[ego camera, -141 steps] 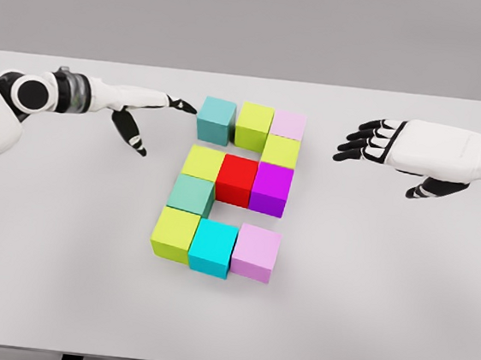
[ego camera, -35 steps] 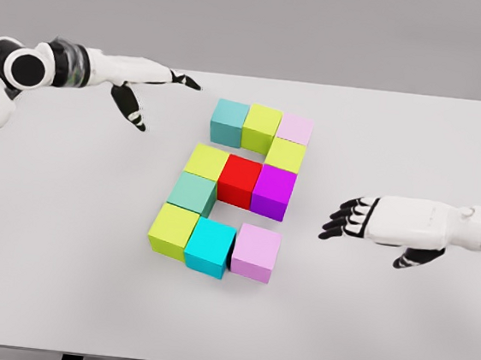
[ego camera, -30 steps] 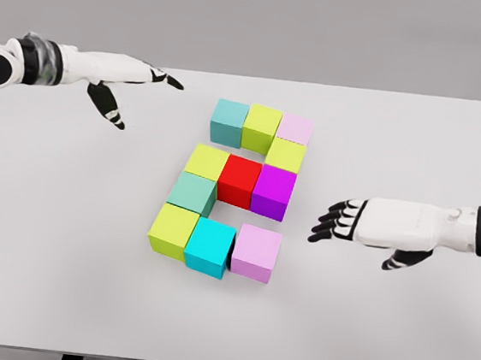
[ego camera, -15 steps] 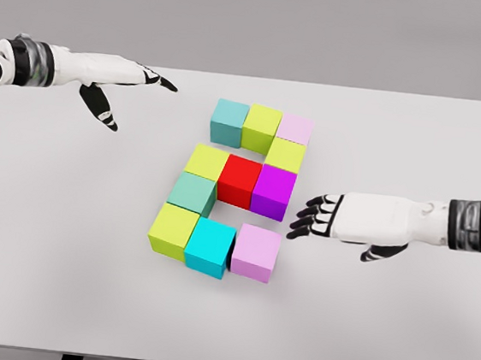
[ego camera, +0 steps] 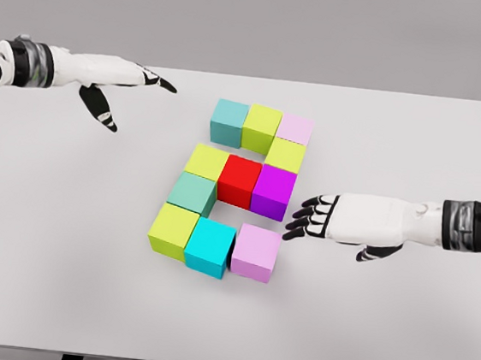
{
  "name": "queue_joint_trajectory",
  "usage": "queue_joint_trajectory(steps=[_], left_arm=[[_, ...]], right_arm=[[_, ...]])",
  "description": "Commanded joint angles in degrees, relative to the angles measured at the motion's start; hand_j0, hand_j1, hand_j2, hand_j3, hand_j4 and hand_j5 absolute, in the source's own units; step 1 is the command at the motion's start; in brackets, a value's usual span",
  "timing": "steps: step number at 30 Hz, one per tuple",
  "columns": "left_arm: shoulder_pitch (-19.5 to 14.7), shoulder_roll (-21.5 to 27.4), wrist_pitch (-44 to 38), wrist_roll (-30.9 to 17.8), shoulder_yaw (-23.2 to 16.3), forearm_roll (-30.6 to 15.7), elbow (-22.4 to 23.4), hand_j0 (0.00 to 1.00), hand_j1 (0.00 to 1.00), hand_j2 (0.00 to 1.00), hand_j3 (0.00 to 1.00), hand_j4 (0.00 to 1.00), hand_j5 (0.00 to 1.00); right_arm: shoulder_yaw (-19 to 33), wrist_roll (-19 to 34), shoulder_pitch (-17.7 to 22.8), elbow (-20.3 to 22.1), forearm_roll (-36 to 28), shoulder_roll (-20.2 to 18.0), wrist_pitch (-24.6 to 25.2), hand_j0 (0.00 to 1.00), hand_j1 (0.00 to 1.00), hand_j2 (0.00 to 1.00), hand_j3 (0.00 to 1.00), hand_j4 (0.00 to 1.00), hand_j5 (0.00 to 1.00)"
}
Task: Assemble the squares on the desktop into the number 2
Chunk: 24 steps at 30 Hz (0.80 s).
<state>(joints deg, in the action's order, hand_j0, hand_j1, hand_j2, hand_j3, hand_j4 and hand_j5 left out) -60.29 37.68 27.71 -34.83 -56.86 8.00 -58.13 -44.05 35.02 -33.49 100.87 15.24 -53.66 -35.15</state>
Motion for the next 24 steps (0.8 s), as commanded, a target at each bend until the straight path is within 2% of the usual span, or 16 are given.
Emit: queue_joint_trajectory(steps=[1,19,24], left_arm=[[0.1,0.0,-0.1,0.0,0.1,-0.3,-0.1,1.0,1.0,1.0,1.0,1.0,1.0],[0.1,0.0,-0.1,0.0,0.2,-0.3,-0.3,1.0,1.0,1.0,1.0,1.0,1.0],[0.1,0.0,-0.1,0.0,0.1,-0.3,-0.2,1.0,1.0,1.0,1.0,1.0,1.0]], right_arm=[[-0.6,0.0,0.0,0.0,-0.2,0.0,0.1,1.0,1.0,1.0,1.0,1.0,1.0],[-1.9,0.0,-0.4,0.1,-0.2,0.6,0.1,1.0,1.0,1.0,1.0,1.0,1.0],[1.1,0.0,-1.2,-0.8,1.0,-0.4,0.1,1.0,1.0,1.0,1.0,1.0,1.0]])
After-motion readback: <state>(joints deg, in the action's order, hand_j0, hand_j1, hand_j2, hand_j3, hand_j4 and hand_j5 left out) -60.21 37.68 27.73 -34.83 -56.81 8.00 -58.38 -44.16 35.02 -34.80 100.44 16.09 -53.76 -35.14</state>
